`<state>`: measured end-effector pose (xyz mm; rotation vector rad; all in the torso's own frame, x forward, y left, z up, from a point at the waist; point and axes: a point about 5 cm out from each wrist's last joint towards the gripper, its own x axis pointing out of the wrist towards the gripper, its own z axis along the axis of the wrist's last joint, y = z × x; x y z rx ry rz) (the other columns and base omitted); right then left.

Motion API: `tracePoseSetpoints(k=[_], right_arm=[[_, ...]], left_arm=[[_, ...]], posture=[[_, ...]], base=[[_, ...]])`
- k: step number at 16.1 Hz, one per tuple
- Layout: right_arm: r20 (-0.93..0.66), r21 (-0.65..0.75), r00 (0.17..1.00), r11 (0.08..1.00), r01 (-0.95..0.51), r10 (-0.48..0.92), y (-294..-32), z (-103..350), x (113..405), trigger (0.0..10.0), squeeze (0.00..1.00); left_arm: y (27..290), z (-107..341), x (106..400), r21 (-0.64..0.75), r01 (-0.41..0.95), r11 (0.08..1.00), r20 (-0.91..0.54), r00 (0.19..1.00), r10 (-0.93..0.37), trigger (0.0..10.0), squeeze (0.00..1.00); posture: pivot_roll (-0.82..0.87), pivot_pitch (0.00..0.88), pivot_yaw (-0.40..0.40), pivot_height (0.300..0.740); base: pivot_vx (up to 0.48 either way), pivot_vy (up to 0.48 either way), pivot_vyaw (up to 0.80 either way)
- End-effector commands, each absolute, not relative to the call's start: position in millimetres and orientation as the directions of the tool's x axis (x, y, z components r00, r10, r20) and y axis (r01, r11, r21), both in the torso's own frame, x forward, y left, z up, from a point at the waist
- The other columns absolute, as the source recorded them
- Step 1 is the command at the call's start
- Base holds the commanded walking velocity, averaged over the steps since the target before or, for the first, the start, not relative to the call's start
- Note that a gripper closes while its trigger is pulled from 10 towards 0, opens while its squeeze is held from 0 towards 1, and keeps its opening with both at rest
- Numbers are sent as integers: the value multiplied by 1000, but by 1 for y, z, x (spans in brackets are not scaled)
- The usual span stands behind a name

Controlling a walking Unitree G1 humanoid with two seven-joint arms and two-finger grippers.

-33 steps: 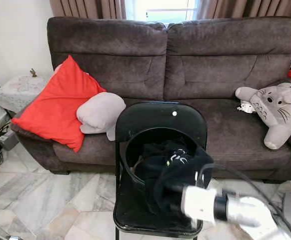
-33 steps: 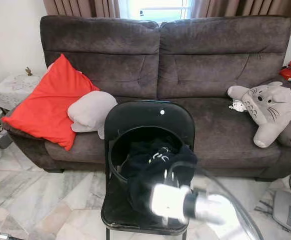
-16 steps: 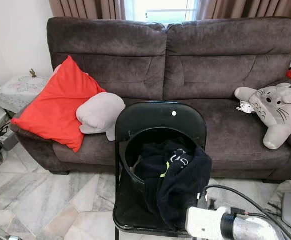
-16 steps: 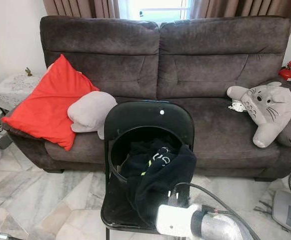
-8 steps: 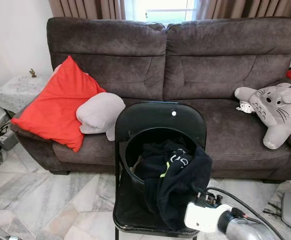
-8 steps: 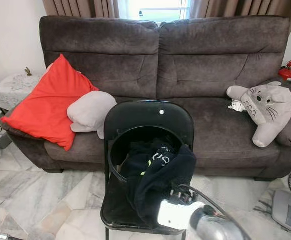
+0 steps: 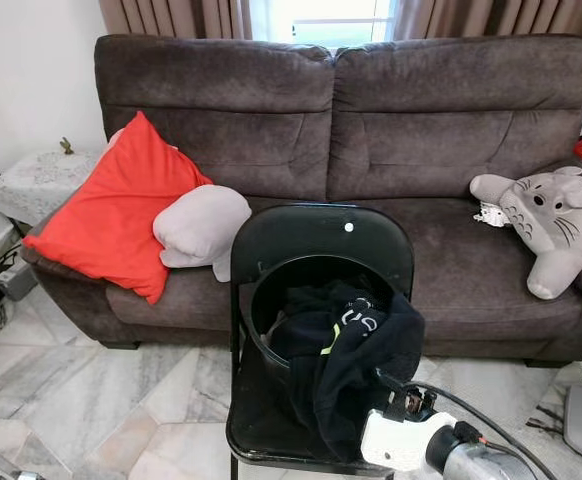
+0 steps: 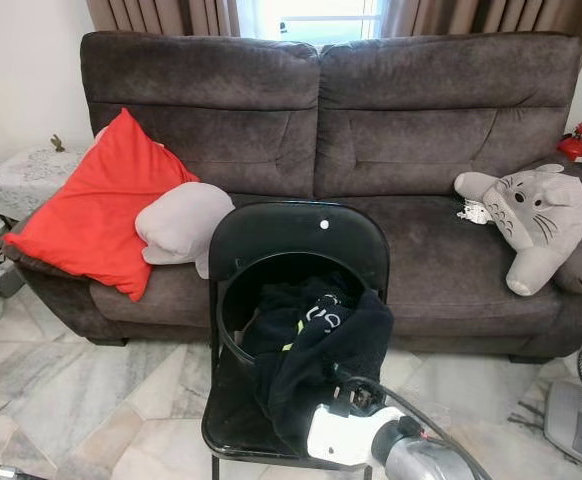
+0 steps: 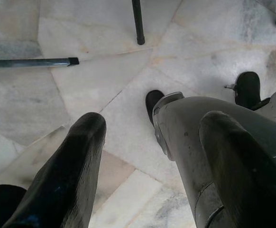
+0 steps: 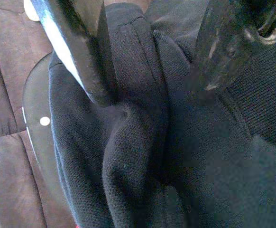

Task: Hang hanger

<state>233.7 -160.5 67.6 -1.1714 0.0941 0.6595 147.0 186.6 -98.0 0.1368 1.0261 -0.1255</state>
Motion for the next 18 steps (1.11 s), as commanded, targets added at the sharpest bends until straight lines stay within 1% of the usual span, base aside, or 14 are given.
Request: tracePoseSetpoints(k=[1,4,8,9,12,15,18], right_arm=[[-375,-825,806,232,-516,458,-155,66,224,10000,0],[-375,-837,809,210,-506,453,-158,63,218,10000,0],[-342,-877,835,172,-448,432,-161,59,222,10000,0],[-347,-884,830,143,-445,436,-161,55,221,10000,0],[-361,-878,811,125,-462,461,-154,46,217,10000,0],[-352,-888,804,100,-448,479,-150,38,217,10000,0],[-344,-892,801,95,-441,491,-147,37,218,10000,0]], left_arm=[[189,-100,140,62,188,980,-874,484,-38,10000,0],[189,-100,141,60,186,981,-875,483,-38,10000,0],[188,-100,142,58,182,982,-873,486,-39,10000,0],[188,-100,142,57,180,982,-872,487,-39,10000,0],[187,-100,143,56,177,983,-871,489,-38,10000,0],[187,-100,143,55,174,983,-871,490,-38,10000,0],[187,-100,143,56,172,984,-870,491,-36,10000,0]], posture=[[-14,0,36,740],[-17,2,34,740],[-18,8,29,740],[-19,8,28,740],[-19,8,26,740],[-20,8,27,740],[-15,12,26,740]], base=[[0,0,0],[0,0,0],[0,0,0],[0,0,0],[0,0,0],[0,0,0],[0,0,0]])
